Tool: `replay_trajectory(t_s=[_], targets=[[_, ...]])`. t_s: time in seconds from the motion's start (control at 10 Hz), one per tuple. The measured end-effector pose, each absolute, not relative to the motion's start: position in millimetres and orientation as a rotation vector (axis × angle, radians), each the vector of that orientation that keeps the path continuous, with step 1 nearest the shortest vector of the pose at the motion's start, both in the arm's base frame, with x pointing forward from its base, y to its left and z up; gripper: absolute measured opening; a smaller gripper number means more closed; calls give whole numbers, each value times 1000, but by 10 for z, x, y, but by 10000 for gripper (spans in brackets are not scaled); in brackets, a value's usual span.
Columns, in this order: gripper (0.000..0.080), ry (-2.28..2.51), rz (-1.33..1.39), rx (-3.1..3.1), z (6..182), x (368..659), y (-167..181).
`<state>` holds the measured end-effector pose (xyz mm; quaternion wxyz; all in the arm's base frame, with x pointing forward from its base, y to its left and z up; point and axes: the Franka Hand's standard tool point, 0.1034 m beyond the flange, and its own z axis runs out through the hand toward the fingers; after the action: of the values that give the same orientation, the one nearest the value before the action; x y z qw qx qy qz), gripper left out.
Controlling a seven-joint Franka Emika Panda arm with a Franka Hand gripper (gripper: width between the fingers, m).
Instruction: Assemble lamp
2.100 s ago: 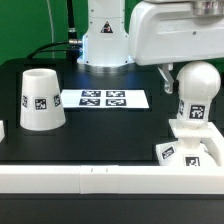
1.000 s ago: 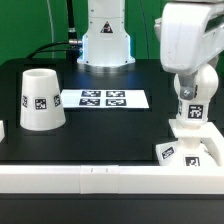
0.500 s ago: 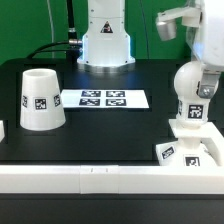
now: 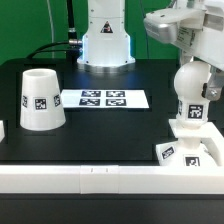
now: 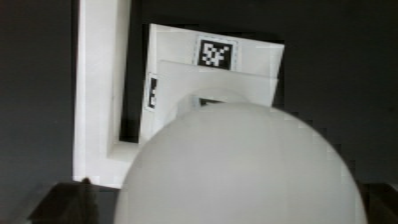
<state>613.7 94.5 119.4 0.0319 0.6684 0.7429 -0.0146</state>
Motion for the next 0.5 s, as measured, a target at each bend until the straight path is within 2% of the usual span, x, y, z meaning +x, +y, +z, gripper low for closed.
replay_trajectory(t_s=[0.1, 0.2, 0.5], targets=[[610, 2287, -46, 2059, 1193, 6137, 939], [577, 2286, -45, 2060, 1193, 6138, 936], [577, 2233, -43, 2117, 1192, 6138, 934]])
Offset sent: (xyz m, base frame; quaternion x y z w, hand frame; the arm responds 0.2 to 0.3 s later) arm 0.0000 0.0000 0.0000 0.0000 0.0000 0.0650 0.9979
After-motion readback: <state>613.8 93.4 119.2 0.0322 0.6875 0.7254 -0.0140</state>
